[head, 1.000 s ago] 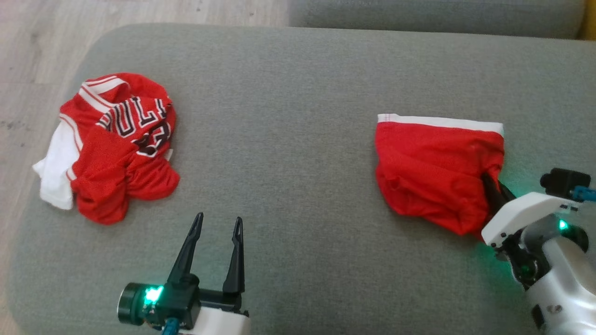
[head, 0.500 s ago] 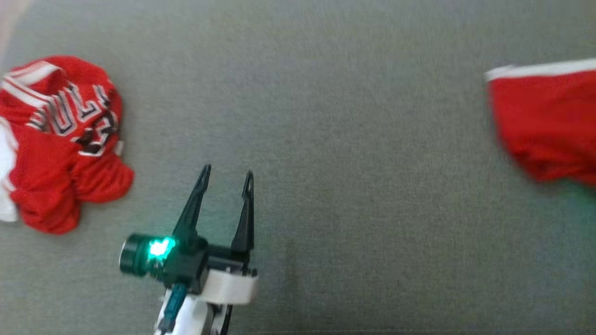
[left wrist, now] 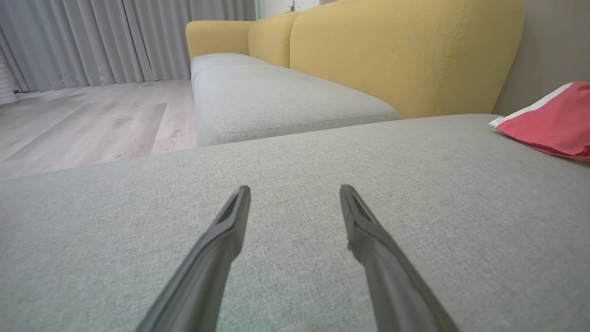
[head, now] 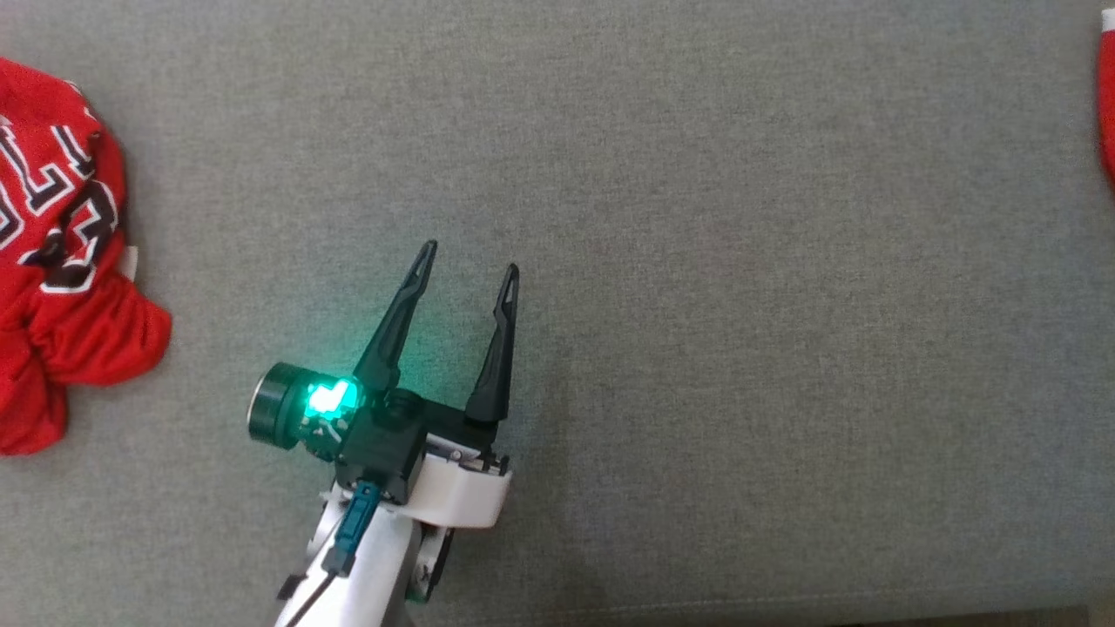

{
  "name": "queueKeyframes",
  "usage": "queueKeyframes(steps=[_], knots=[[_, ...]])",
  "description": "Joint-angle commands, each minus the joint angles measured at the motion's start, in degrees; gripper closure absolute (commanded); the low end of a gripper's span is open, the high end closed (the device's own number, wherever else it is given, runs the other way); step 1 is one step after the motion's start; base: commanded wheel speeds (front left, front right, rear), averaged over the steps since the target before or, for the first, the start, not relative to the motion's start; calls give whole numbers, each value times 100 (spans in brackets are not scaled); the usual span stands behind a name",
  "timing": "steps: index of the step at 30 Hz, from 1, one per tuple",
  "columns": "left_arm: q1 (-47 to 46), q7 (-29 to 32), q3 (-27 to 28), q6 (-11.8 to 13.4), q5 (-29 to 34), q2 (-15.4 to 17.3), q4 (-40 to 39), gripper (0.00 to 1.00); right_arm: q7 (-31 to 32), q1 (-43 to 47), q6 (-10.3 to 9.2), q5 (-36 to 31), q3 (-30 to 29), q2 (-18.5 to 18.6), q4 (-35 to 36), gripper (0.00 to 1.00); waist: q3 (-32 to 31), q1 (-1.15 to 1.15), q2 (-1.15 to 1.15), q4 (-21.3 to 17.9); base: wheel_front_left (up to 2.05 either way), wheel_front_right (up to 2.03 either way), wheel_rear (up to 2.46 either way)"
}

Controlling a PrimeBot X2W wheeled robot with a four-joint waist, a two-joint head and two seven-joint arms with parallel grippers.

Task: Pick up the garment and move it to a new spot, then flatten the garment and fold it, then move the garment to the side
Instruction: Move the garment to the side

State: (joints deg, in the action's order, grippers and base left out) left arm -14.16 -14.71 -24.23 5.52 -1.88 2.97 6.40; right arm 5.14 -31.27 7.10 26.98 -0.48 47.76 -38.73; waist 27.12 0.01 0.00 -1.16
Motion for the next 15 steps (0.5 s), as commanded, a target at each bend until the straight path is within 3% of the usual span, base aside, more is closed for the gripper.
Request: queueKeyframes(steps=[1, 8, 15], knots=[[-58, -29, 109, 4, 2, -9, -143, 0, -164, -43, 39, -146, -102, 229, 91, 0, -84, -1, 0, 21, 0, 0, 0], [138, -29, 79, 89, -148, -9, -15, 0, -951, -41, 39, -878, -224, -603, 122, 0, -750, -1, 0, 74, 0, 0, 0], [721, -29, 411, 146, -406, -9, 344, 0, -1684, 837, 39, -869, 293, -2036, 408, 0, -2032, -1, 0, 167, 0, 0, 0]])
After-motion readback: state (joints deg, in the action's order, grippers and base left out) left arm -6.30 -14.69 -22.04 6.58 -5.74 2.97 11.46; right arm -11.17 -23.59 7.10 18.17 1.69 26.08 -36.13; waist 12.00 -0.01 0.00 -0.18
